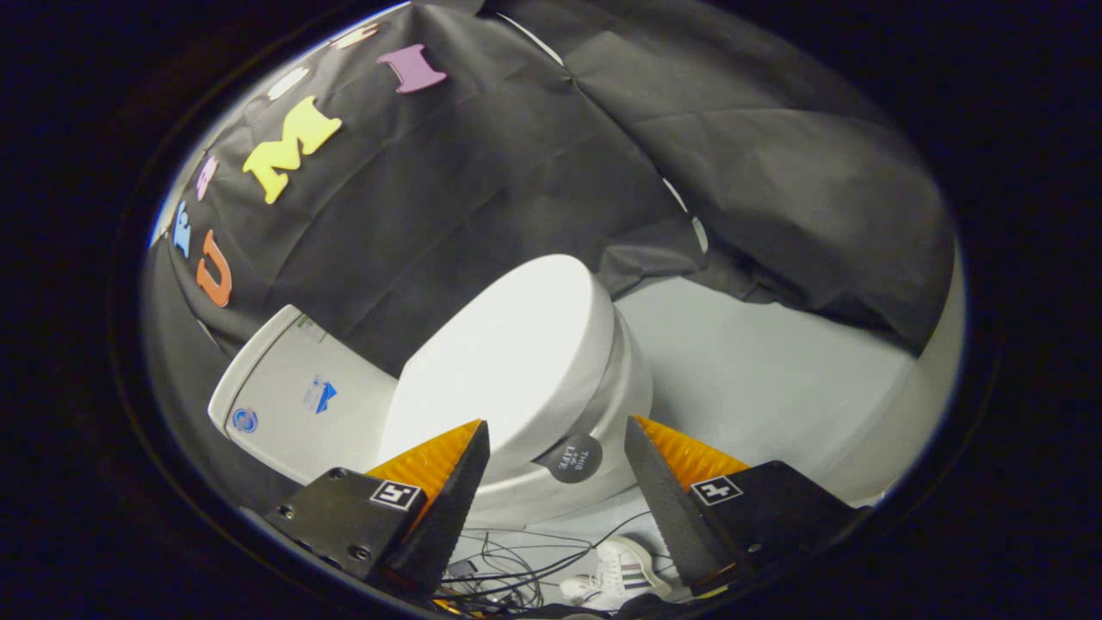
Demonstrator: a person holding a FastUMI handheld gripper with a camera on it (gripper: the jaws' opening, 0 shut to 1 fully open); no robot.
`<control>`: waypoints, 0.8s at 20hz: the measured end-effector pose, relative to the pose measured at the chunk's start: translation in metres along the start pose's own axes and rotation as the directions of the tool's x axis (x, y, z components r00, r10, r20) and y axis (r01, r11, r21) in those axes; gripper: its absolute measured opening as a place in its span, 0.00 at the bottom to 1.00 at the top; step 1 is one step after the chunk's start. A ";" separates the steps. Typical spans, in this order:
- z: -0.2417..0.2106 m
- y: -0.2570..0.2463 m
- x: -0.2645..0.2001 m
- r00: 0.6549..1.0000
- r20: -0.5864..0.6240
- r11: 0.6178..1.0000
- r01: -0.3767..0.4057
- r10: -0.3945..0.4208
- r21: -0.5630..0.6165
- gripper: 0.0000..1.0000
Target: Open the toilet lid.
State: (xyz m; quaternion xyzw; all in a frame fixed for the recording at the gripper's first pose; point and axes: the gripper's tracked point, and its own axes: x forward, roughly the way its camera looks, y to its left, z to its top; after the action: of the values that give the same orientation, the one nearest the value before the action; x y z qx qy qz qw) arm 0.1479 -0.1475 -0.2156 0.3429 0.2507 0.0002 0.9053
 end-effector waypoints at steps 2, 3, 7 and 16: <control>-0.007 -0.011 0.002 0.999 -0.031 0.996 -0.019 0.022 0.082 0.99; -0.011 -0.012 0.005 0.998 -0.041 0.992 -0.032 0.037 0.119 0.97; -0.027 -0.022 0.021 0.995 -0.084 0.977 -0.035 0.054 0.211 0.88; -0.034 -0.018 0.043 0.976 -0.140 0.922 -0.102 0.165 0.373 0.52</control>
State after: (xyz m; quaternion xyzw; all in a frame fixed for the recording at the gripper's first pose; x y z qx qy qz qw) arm 0.1670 -0.1324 -0.2681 0.5197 0.2979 0.0444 0.7995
